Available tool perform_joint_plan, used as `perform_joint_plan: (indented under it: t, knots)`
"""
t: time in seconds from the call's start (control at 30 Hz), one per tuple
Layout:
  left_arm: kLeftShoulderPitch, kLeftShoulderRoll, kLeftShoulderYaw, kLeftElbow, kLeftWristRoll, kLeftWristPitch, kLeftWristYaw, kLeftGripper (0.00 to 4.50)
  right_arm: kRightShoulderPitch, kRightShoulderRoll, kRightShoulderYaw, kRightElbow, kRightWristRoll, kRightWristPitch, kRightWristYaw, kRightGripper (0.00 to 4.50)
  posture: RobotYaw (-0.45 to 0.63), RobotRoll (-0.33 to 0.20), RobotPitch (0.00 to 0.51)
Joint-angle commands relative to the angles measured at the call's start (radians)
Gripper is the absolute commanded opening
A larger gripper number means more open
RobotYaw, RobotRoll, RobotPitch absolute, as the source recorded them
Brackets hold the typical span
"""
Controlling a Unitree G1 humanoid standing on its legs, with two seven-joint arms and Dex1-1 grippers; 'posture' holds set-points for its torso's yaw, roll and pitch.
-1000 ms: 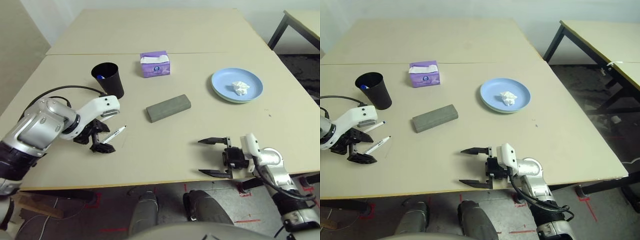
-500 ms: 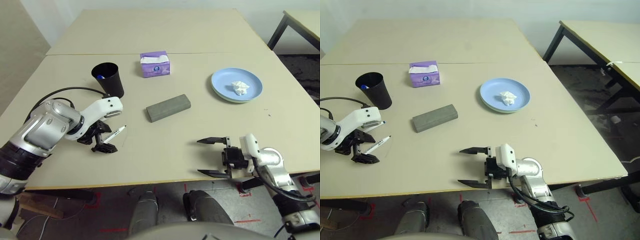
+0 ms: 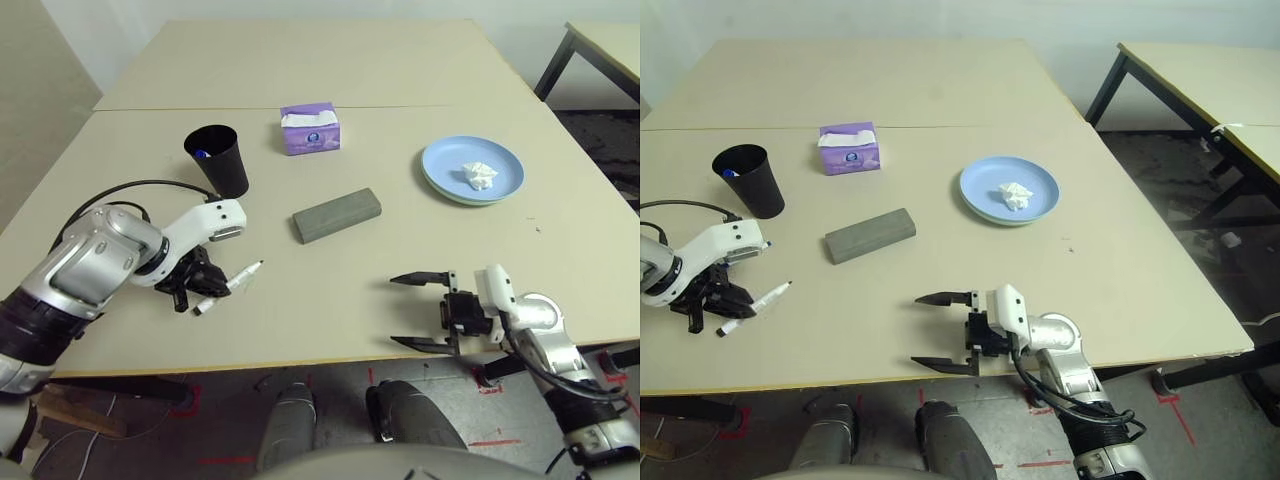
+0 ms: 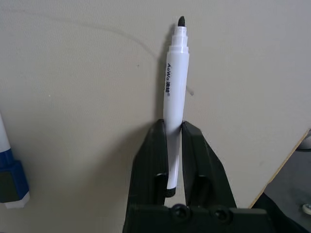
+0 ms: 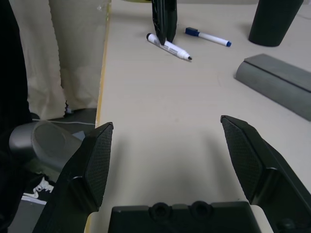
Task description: Organize and tidy the items on the table.
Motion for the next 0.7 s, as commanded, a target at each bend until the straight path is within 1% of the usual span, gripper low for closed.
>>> perform_joint_plan:
  t: [0.03, 0.27, 0.37, 0.5, 0.57, 0.7]
  knots:
    - [0.015, 0.004, -0.001, -0.013, -0.007, 0.003, 0.005, 0.29, -0.002, -0.004, 0.012, -0.015, -0.015, 0.008, -0.006, 4.50, -0.12, 0.000, 0.116]
    - [0.030, 0.013, 0.005, -0.008, -0.019, -0.004, 0.009, 0.29, 0.003, -0.003, 0.022, -0.014, -0.020, 0.006, -0.006, 4.50, -0.11, 0.000, 0.114]
    - [0.037, 0.021, 0.030, -0.012, -0.041, -0.019, -0.003, 0.29, 0.005, -0.001, 0.025, -0.013, -0.021, 0.005, -0.007, 4.50, -0.11, 0.000, 0.111]
    - [0.034, -0.006, 0.162, -0.007, -0.161, -0.045, -0.038, 0.29, 0.005, 0.000, 0.014, -0.004, -0.019, 0.008, -0.012, 4.50, -0.11, 0.000, 0.108]
    - [0.062, 0.002, 0.238, -0.016, -0.227, -0.044, -0.059, 0.29, 0.004, -0.004, 0.006, 0.010, -0.018, 0.006, -0.012, 4.50, -0.10, 0.000, 0.107]
    - [0.153, -0.028, 0.411, -0.035, -0.319, -0.039, -0.015, 0.29, -0.003, -0.008, 0.002, 0.033, -0.018, 0.001, -0.008, 4.50, -0.08, 0.000, 0.104]
